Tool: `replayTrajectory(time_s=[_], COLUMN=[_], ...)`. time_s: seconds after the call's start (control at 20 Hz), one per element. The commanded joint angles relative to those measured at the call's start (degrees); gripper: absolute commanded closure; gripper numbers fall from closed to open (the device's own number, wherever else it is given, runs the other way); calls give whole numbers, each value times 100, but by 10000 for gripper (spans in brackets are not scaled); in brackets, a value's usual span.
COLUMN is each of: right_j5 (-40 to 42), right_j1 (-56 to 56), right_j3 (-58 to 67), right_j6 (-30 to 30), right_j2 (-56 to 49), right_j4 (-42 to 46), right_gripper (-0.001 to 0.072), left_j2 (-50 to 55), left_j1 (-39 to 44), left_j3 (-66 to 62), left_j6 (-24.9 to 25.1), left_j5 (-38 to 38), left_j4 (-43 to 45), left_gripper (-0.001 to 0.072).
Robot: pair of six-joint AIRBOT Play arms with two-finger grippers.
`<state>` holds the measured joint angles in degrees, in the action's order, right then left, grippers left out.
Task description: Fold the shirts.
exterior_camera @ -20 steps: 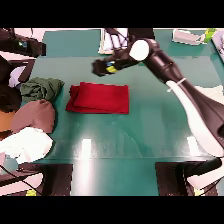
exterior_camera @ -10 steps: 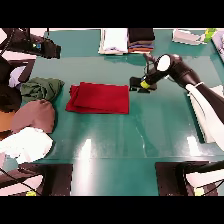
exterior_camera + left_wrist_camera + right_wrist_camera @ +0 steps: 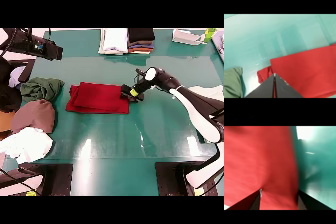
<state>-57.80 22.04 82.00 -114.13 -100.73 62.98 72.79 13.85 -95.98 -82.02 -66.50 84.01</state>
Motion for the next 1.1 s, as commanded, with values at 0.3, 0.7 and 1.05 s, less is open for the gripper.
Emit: replayTrajectory(time_s=[0.3,0.7,1.05], right_j5=[678,-146,-627], right_j1=[-308,-3429,-5694], right_j3=[-17,-17,-17], right_j6=[627,1080,1434], right_j2=[704,2723,2957], right_j4=[380,1211,1154], right_gripper=[693,693,694], left_j2=[-2,-2,-2], left_j1=[170,1327,1657], left_j3=[2,2,2], left_j6=[9,63,46], left_j5=[-83,142,260], left_j4=[-166,-186,-297], left_gripper=[686,685,685])
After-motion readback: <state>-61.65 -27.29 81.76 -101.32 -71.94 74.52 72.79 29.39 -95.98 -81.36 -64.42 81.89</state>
